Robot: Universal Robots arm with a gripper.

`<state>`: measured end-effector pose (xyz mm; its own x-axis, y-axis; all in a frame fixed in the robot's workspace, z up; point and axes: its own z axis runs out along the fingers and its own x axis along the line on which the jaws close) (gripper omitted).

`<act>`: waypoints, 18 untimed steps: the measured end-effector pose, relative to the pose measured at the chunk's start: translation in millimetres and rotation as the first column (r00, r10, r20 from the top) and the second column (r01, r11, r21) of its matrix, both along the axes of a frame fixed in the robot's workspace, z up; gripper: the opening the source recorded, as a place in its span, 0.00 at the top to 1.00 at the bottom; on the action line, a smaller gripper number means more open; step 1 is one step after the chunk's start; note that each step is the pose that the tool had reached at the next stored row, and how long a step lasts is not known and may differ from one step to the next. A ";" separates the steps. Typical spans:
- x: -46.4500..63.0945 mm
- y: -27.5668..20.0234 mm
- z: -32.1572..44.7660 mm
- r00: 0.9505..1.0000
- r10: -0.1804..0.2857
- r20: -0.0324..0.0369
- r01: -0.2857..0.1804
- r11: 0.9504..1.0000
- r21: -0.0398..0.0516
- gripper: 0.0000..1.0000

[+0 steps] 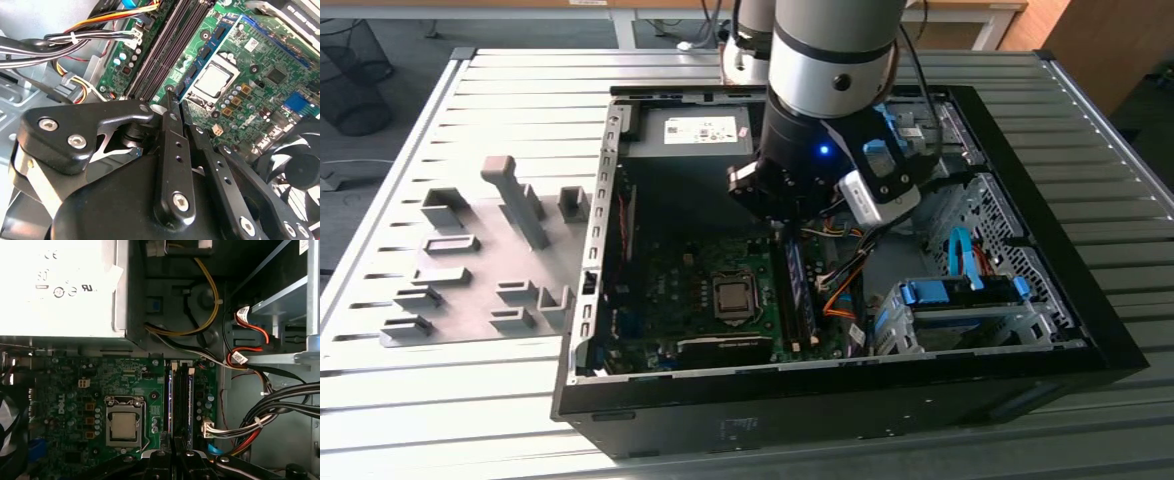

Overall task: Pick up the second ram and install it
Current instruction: 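Insert the second ram into the second slot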

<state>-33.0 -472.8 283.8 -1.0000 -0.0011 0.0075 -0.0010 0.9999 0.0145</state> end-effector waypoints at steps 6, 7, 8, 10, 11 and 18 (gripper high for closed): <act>1.5 0.0 -10.8 1.000 -0.002 0.000 0.002 1.000 0.000 0.86; 1.6 0.0 -12.8 1.000 -0.002 0.000 0.002 1.000 0.000 0.86; 1.6 0.0 -14.6 1.000 -0.002 0.000 0.002 1.000 0.000 0.86; 1.8 0.0 -18.1 1.000 -0.002 0.000 0.002 1.000 0.000 0.86; 1.8 0.0 -19.9 1.000 -0.002 0.000 0.002 1.000 0.000 0.86; 1.8 0.0 -21.9 1.000 -0.002 0.000 0.002 1.000 0.000 0.86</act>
